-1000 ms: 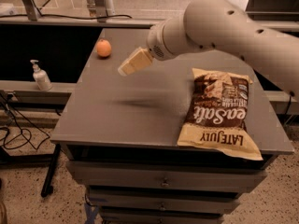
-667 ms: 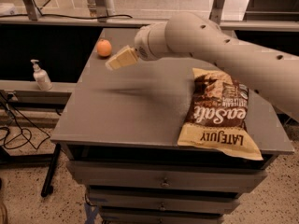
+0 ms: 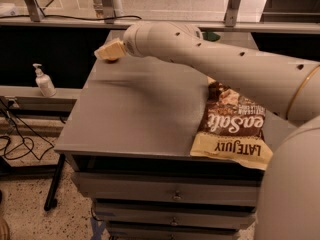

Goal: Move orange near sponge

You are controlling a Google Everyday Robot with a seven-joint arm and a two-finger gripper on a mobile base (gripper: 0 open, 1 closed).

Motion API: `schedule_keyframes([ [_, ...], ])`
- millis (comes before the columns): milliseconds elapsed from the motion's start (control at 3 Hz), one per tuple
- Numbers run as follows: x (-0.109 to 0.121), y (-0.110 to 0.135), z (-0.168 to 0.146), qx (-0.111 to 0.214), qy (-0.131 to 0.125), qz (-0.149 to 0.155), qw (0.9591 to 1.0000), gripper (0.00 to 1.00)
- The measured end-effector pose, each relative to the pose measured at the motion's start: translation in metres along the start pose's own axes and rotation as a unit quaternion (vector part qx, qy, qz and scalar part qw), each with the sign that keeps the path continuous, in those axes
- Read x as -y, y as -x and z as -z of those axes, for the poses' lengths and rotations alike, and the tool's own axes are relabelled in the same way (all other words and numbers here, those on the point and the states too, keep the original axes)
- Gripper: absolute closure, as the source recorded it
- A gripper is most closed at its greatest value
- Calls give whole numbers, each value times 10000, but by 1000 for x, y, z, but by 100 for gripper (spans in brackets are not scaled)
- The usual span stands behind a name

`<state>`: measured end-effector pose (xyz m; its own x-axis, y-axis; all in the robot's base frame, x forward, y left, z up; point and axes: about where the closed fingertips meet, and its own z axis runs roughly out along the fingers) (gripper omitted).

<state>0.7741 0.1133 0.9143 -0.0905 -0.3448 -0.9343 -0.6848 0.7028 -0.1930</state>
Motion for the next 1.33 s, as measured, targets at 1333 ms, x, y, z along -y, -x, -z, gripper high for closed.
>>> schedule_keyframes([
  [1333, -26, -30, -92, -169, 273, -440, 9985, 18],
])
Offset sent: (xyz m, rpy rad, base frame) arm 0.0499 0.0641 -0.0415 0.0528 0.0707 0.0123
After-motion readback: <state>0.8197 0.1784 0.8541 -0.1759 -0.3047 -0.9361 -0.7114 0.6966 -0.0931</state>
